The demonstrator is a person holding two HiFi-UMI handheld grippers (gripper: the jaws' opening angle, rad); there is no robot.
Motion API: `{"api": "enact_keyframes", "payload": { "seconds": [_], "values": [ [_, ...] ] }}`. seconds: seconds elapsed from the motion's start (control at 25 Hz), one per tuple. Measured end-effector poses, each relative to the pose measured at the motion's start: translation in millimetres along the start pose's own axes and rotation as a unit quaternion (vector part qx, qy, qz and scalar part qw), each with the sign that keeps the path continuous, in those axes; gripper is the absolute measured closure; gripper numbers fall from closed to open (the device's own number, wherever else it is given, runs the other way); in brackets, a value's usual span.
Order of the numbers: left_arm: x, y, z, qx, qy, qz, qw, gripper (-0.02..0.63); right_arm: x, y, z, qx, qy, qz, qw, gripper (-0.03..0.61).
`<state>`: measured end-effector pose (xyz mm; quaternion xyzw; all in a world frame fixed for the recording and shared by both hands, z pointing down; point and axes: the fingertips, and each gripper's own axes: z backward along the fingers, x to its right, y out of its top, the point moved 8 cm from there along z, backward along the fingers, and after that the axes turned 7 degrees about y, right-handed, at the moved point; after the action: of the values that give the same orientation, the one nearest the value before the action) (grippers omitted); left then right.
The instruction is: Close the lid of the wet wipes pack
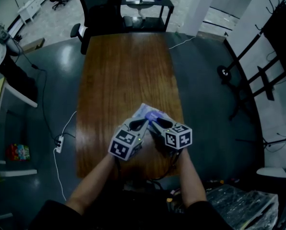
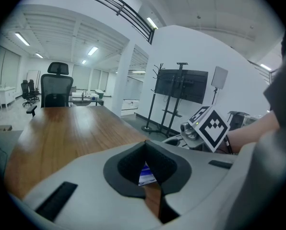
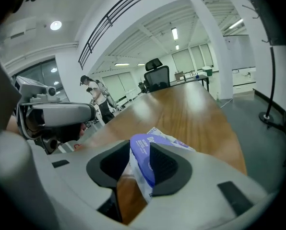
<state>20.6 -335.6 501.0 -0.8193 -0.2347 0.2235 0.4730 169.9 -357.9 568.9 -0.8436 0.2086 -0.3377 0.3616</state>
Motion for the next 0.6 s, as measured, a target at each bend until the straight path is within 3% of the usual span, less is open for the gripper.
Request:
{"api": "enact_keyframes", "payload": {
  "seconds": [0.24,0.6],
  "values": [
    [-2,-4,0,-0.003,0.001,0.000,1.0000,0.607,10,-15,-11,-0.027,-0.029,-0.013,0.999,0.535],
    [-6,-5,-1,-0.010,-0.003,0.000,0.9999,0.607,6,-17,-25,-0.083,-0.074,0.041,0.993,0.568]
  ]
}}
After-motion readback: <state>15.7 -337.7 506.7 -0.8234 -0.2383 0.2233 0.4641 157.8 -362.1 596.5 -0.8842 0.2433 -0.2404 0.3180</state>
